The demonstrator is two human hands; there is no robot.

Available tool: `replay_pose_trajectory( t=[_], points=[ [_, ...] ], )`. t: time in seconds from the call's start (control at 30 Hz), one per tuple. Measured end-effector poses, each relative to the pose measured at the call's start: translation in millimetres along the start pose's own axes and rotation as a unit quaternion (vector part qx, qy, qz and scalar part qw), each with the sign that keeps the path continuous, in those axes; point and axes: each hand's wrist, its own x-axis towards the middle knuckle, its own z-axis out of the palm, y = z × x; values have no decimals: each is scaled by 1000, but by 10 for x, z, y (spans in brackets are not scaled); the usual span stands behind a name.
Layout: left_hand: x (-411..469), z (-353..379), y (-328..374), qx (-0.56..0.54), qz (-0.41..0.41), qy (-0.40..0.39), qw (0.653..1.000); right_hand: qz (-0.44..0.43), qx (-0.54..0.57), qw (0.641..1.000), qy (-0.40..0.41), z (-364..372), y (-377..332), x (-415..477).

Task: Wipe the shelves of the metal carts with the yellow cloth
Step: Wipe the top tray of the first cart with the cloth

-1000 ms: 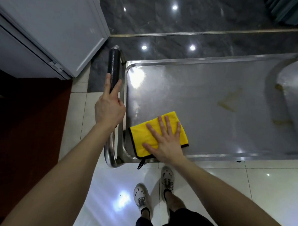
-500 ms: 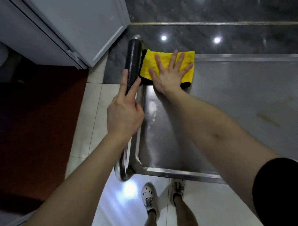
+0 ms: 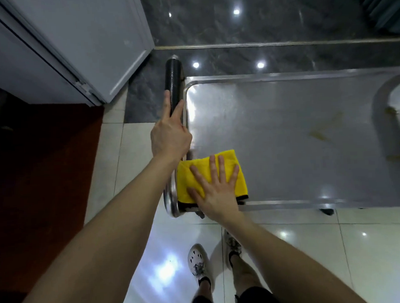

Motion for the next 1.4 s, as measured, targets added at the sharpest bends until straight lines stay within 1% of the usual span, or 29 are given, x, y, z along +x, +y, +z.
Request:
replay_pose_trajectory(
  t=[0.07,0.13,0.2,0.3,0.37,0.43,0.6,0.7,0.8,0.93,1.03,1.1,1.23,1.4],
  points=[
    [2,1,-9,-6,1,0,1000,-3,-9,1000,-11,-87,97,-120],
    [4,6,-27,-9,3,0,1000,16,-16,1000,-19,-178,295,-234],
    [9,5,-45,-7,6,-1,1000,54,-32,997,-33,-287,586,-373],
    [-11,14,-51,-3,3,-13,1000,118,-51,988,-86,-519,1130,-555],
    [-6,16,-40,-1,0,-22,1000,162,-49,979,-112,-685,1479,-601],
    [5,16,-44,4,0,-21,1000,189,-31,974,-118,-814,1754,-563],
    [-13,55,-51,13,-8,-7,1000,212,-17,971,-112,-1007,2327,-19],
    [-20,74,-68,24,-8,7,1000,215,-7,971,-102,-1078,2621,554],
    [-8,102,-100,36,-8,19,999,212,-2,973,-95,-1071,2762,1219],
    [13,123,-116,56,-7,25,998,167,-8,981,-96,-946,2540,2063],
    [25,113,-90,65,-7,28,997,113,-12,989,-96,-791,2121,2472],
    [31,92,-64,65,-6,32,997,68,-11,993,-95,-677,1782,2562],
    [45,30,-10,63,-4,35,997,-47,-16,994,-97,-461,1152,2277],
    [56,-70,69,68,-15,27,997,-141,14,988,-55,-290,687,1249]
  ],
)
